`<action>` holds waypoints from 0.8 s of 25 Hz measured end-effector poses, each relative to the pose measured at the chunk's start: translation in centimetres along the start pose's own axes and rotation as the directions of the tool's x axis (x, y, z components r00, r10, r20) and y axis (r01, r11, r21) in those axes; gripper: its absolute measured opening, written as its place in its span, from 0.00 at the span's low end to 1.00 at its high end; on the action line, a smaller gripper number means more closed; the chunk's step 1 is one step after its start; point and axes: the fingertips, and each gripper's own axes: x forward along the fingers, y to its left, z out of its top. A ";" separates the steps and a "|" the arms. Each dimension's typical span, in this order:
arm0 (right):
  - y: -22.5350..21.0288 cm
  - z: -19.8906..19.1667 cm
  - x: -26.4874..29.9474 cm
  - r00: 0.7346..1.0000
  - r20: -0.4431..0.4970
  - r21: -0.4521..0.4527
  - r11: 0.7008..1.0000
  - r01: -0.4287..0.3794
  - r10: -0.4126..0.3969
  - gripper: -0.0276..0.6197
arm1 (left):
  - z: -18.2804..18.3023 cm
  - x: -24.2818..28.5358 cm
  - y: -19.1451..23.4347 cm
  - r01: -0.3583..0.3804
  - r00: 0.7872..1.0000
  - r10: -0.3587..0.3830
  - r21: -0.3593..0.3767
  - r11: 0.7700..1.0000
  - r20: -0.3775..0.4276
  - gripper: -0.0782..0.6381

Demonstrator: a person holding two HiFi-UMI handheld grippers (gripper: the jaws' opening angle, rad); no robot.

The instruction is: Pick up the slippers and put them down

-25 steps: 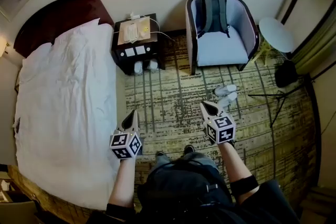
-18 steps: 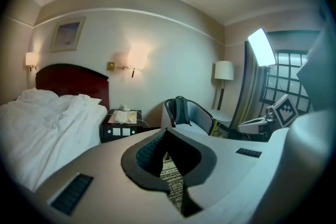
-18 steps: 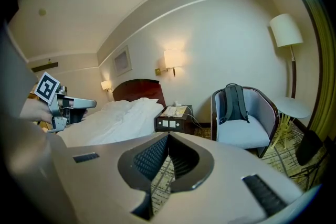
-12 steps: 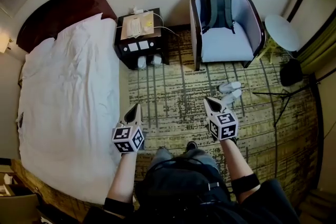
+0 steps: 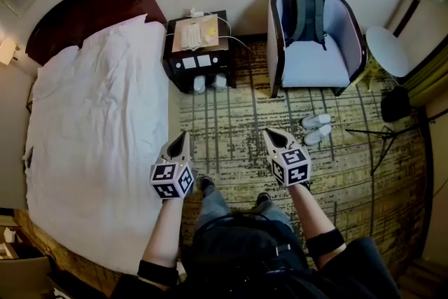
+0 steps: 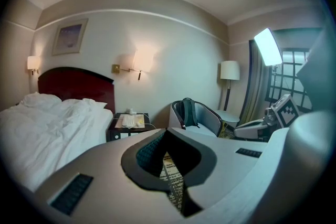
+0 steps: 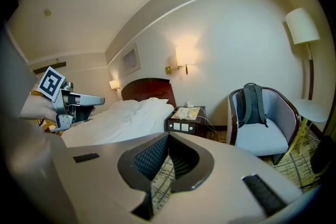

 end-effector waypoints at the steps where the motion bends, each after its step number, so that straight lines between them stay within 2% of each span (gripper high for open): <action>1: 0.8 0.2 1.1 1.000 -0.002 -0.003 1.000 0.000 0.000 0.05 | 0.1 0.4 1.1 0.007 1.000 -0.007 0.000 1.000 -0.001 0.11; 12: 8.5 3.9 13.6 0.996 -0.006 0.029 0.995 0.092 -0.092 0.05 | 2.6 4.9 15.0 0.115 0.993 -0.114 0.031 0.993 -0.024 0.11; 20: 12.2 5.9 18.8 0.989 -0.011 0.033 0.988 0.150 -0.150 0.05 | 4.5 6.6 21.7 0.168 0.986 -0.168 0.046 0.985 -0.023 0.11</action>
